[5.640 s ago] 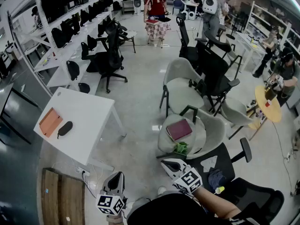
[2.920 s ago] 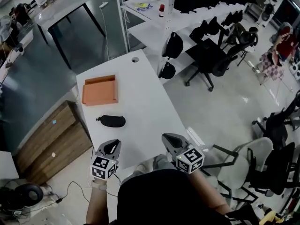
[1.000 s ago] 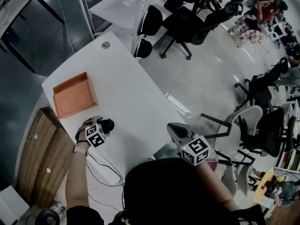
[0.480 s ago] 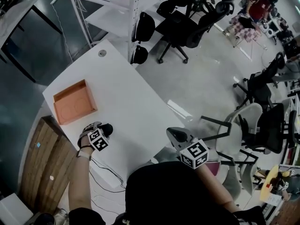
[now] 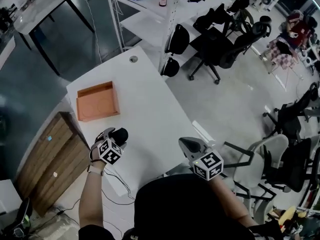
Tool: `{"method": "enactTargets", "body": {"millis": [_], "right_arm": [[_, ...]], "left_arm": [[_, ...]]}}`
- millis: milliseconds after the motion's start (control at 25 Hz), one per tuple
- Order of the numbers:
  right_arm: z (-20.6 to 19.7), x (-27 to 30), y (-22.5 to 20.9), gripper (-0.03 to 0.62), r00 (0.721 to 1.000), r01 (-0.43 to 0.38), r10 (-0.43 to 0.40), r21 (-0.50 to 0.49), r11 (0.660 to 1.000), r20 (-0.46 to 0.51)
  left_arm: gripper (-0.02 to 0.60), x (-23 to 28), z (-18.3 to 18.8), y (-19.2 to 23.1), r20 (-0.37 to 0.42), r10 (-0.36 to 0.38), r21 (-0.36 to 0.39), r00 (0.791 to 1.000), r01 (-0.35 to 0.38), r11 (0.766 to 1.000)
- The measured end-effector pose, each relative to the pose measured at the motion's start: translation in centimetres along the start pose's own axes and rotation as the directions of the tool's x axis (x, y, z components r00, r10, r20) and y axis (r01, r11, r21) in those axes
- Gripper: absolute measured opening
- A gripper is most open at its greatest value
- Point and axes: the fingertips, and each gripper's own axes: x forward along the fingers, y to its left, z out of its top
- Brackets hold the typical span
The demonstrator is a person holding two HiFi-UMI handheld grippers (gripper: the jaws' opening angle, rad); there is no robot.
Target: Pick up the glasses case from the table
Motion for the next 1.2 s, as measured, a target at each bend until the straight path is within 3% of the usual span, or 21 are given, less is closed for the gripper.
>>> {"method": "enactTargets", "body": {"millis": [120, 240, 480, 640, 800, 960, 1080, 1200], "right_arm": [[1.1, 1.3, 0.9, 0.028, 0.998, -0.057, 0.057, -0.048, 0.997, -0.008], [2.3, 2.8, 2.0, 0.028, 0.992, -0.125, 0.124, -0.091, 0.988, -0.017], [4.9, 4.9, 5.0, 0.026, 0.970, -0.242, 0.243, -0.156, 0.958, -0.017], [7.2, 6.0, 7.1, 0.026, 0.952, -0.300, 0.306, -0.207, 0.931, -0.006], [9.0, 6.5, 9.3, 0.026, 0.932, -0.351, 0.363, -0.238, 0.906, 0.006], [10.5, 6.4, 11.2, 0.026, 0.906, -0.402, 0.422, -0.265, 0.876, 0.023], [11.0, 6.3, 12.5, 0.026, 0.890, -0.434, 0.456, -0.286, 0.854, 0.012], [11.3, 6.1, 13.6, 0.026, 0.872, -0.468, 0.489, -0.293, 0.834, -0.001]], "left_arm": [[0.373, -3.2, 1.1, 0.1, 0.064, 0.070, -0.097, 0.995, -0.064, 0.993], [0.373, -6.4, 1.9, 0.0, 0.120, 0.140, -0.220, 0.983, -0.111, 0.969], [0.373, -12.9, 2.7, -0.9, 0.217, 0.297, -0.426, 0.930, -0.184, 0.886], [0.373, -17.7, 3.2, -1.2, 0.272, 0.413, -0.545, 0.869, -0.215, 0.810], [0.373, -21.4, 2.2, -1.8, 0.278, 0.529, -0.652, 0.802, -0.247, 0.717], [0.373, -24.4, 1.7, -2.2, 0.288, 0.628, -0.731, 0.723, -0.258, 0.632], [0.373, -26.0, 1.7, -2.7, 0.301, 0.677, -0.770, 0.672, -0.248, 0.588], [0.373, -27.1, 1.6, -3.0, 0.301, 0.710, -0.793, 0.636, -0.246, 0.557]]}}
